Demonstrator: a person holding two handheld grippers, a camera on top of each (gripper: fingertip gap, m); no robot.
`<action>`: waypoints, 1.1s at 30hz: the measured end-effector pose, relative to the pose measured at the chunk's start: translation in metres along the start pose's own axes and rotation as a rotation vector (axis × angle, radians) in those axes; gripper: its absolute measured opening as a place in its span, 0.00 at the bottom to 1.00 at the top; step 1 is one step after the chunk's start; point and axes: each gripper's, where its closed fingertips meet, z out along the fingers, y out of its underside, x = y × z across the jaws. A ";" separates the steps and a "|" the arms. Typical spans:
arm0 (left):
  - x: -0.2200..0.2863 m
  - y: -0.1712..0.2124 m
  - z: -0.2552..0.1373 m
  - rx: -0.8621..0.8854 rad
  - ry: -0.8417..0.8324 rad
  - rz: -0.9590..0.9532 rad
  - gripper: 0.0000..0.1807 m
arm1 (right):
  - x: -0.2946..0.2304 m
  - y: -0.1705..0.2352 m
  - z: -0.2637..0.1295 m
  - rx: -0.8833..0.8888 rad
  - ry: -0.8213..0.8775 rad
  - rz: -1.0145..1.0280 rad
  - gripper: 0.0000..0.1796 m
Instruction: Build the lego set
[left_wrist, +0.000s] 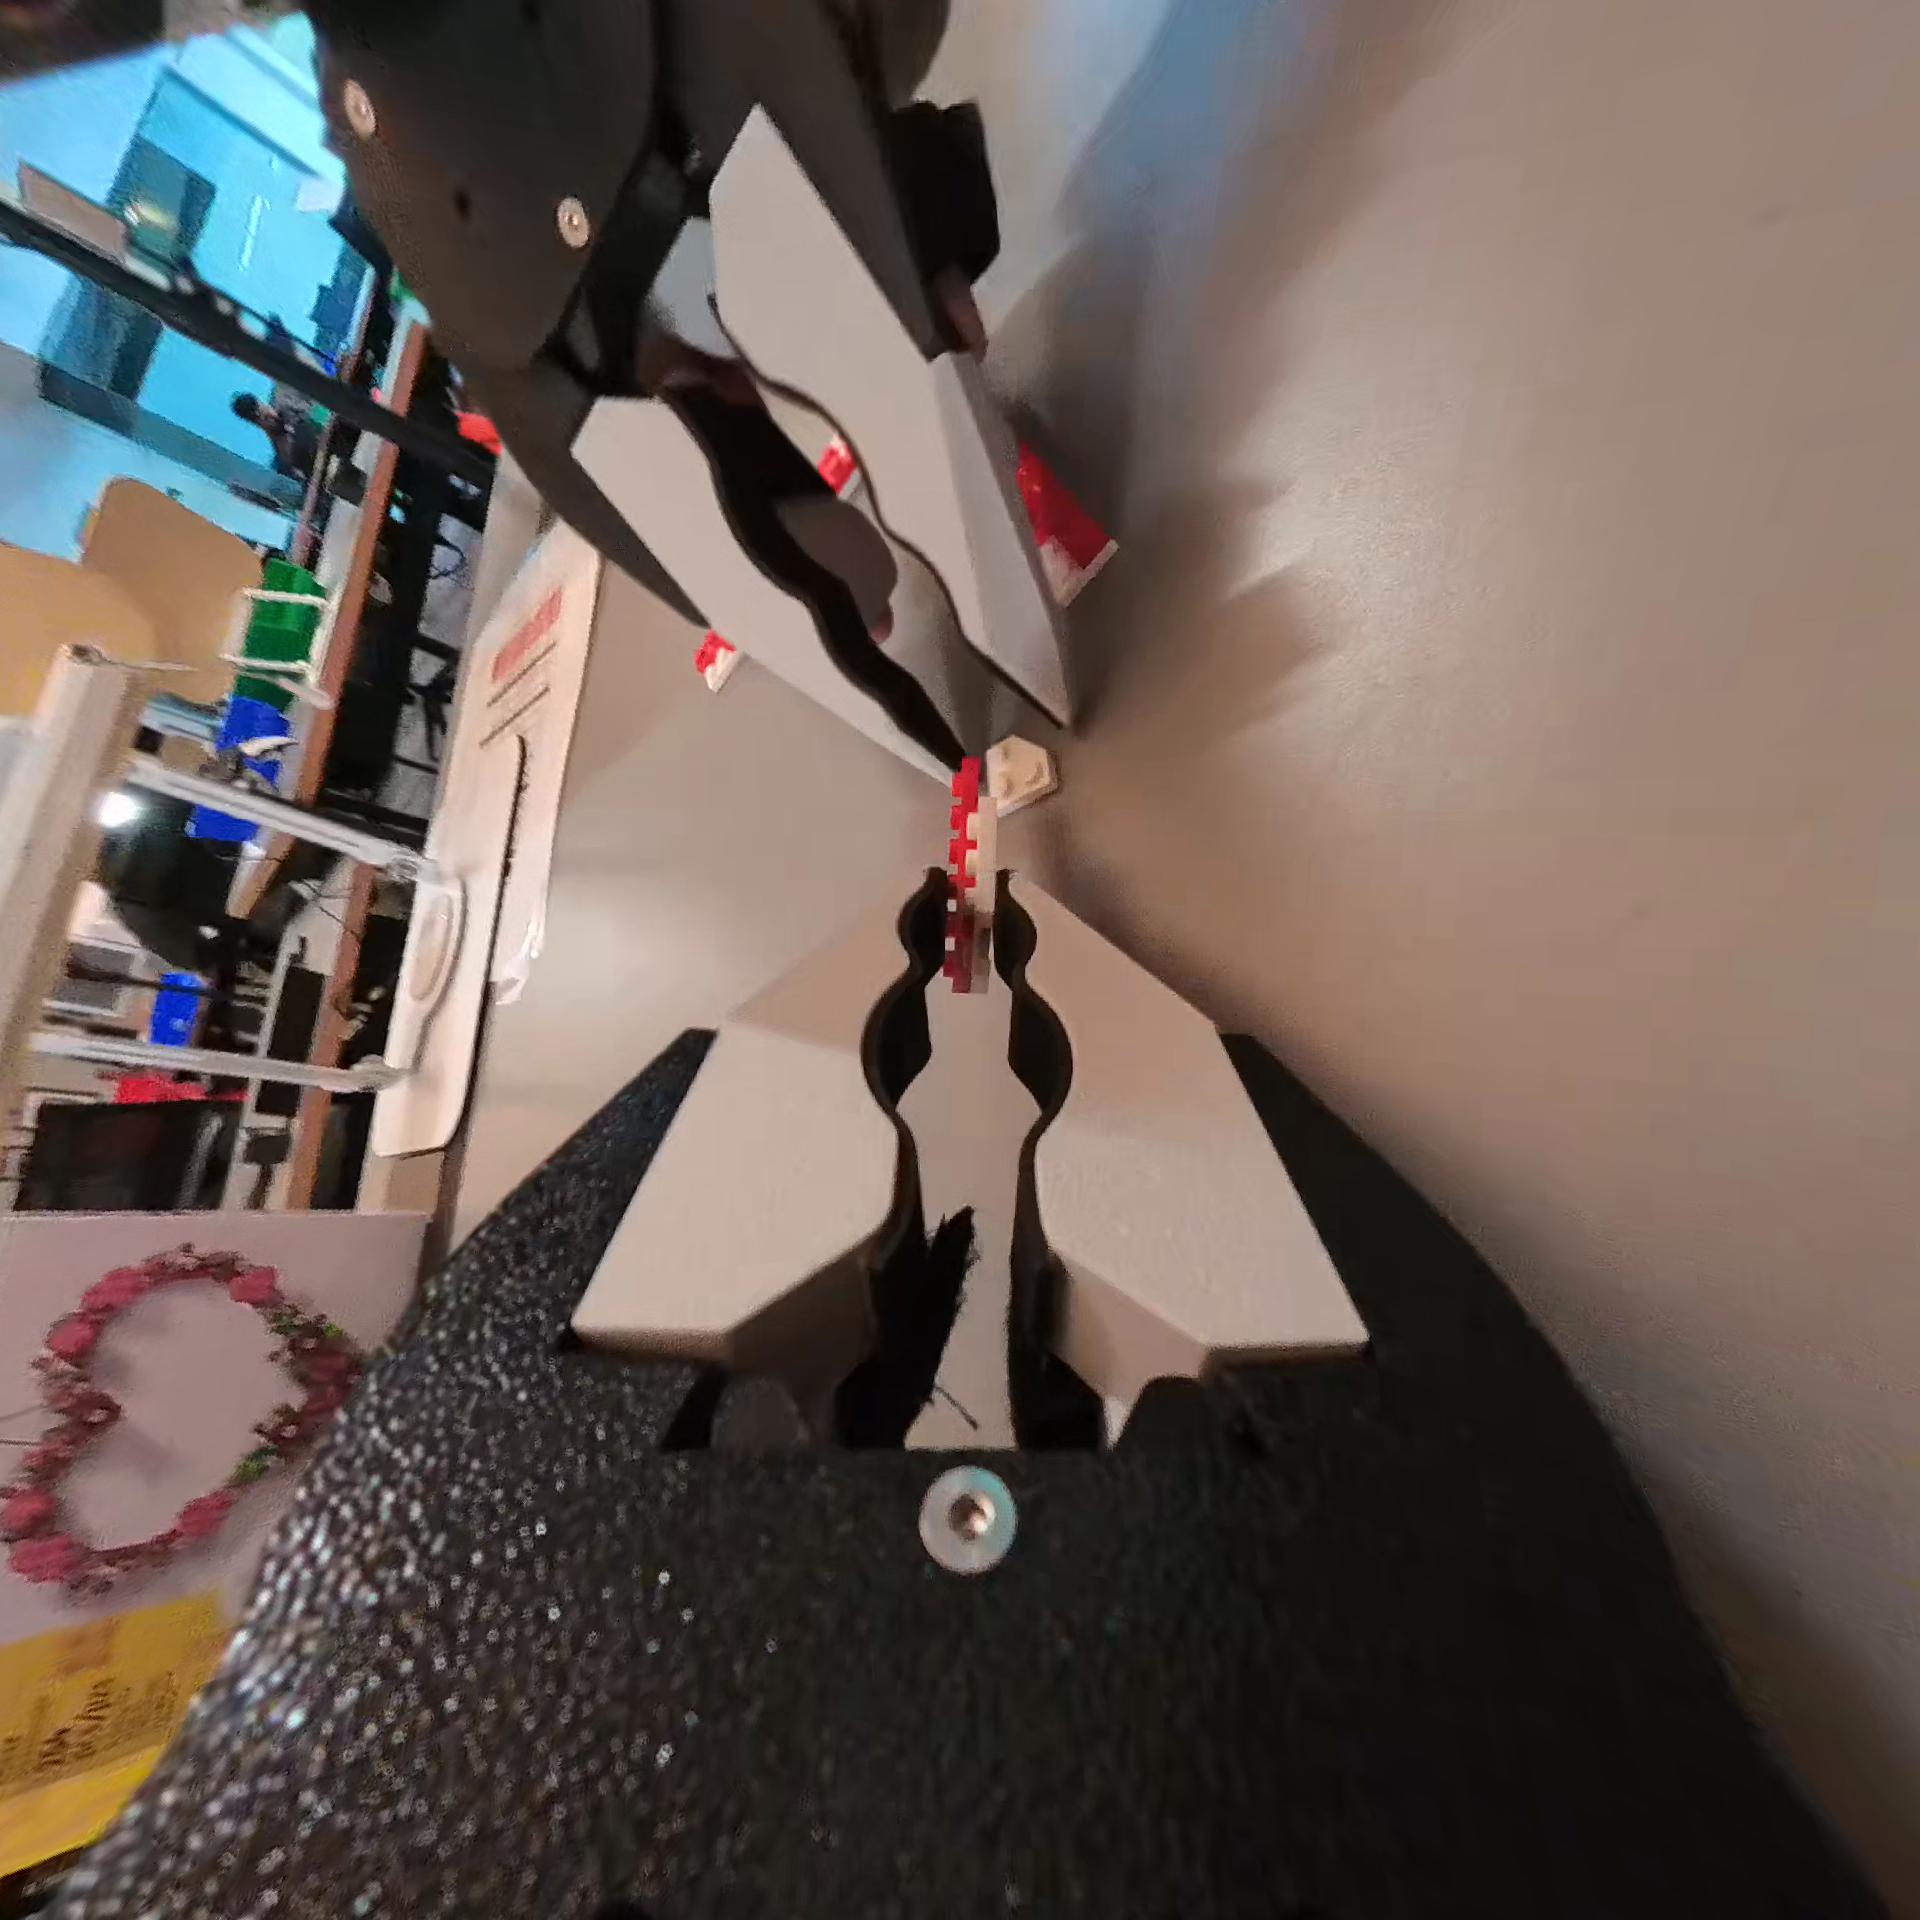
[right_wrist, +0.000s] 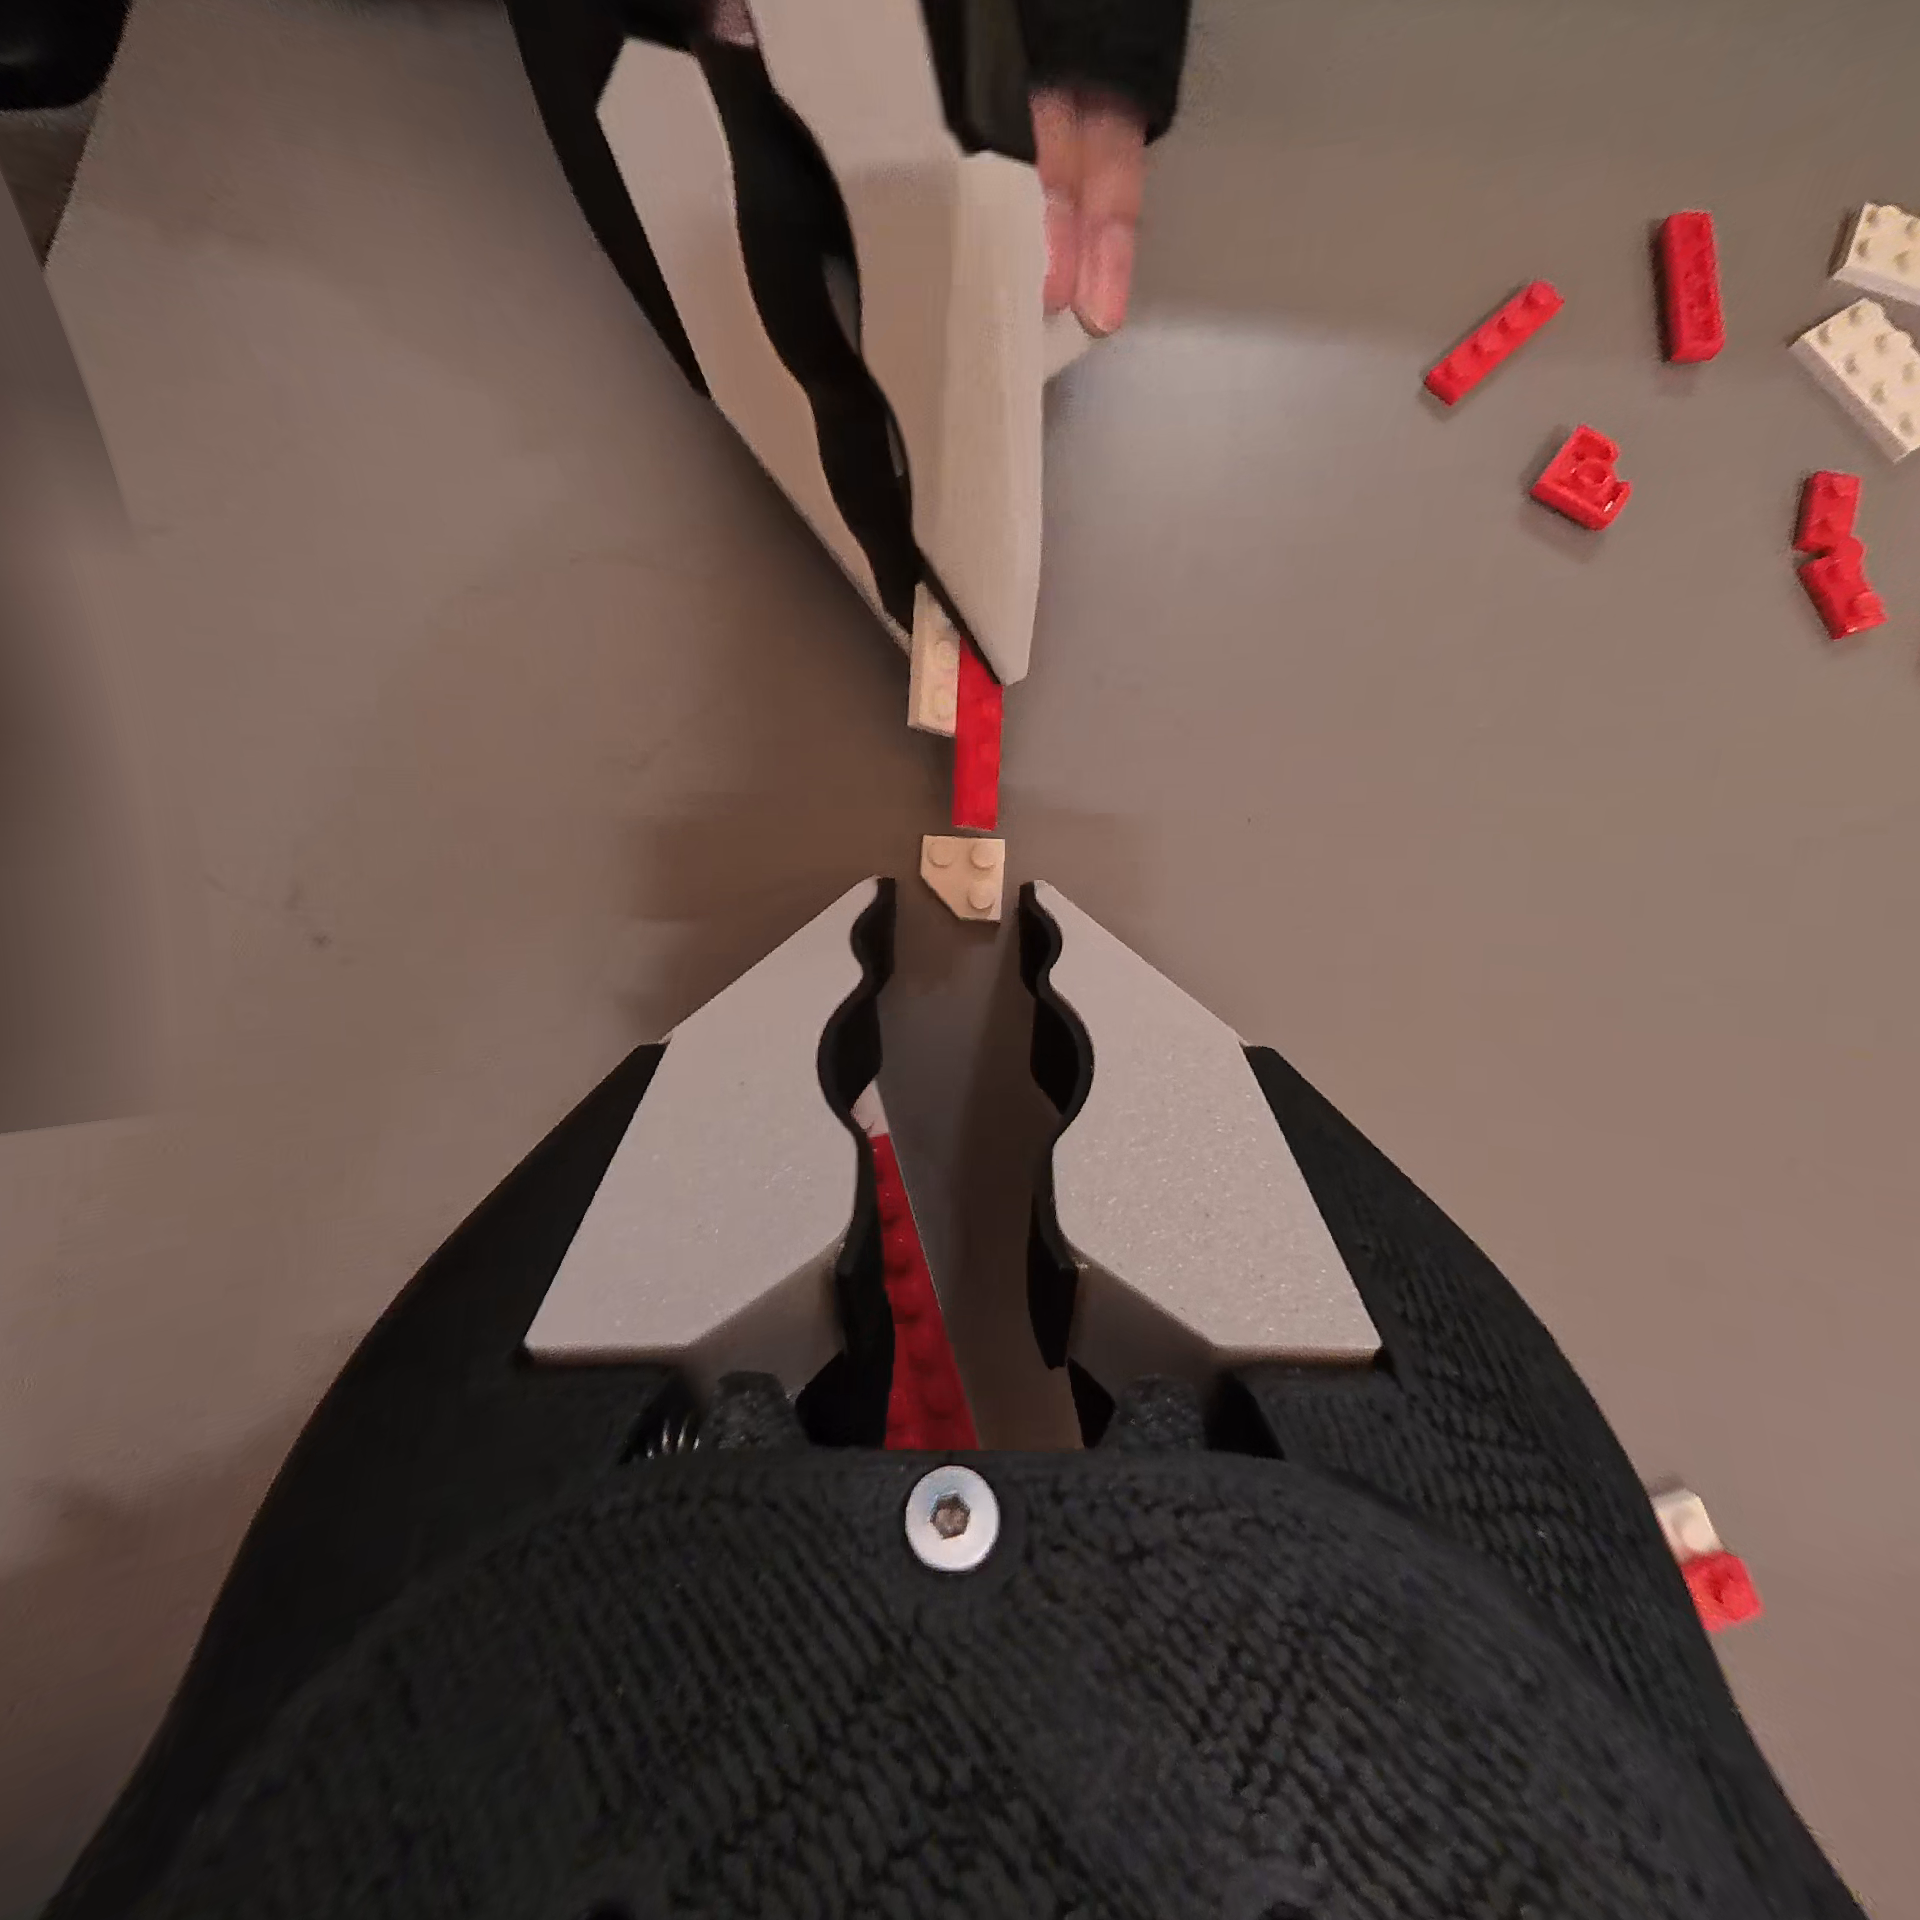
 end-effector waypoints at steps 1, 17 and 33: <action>0.000 -0.001 0.000 0.008 -0.005 0.010 0.04 | 0.001 -0.001 0.000 0.006 -0.002 0.008 0.12; -0.006 -0.015 -0.002 -0.010 -0.171 0.384 0.04 | -0.002 -0.026 -0.015 0.182 -0.074 0.074 0.13; -0.020 -0.015 -0.022 0.054 -0.074 -0.044 0.18 | 0.006 -0.012 -0.006 0.035 0.031 -0.011 0.03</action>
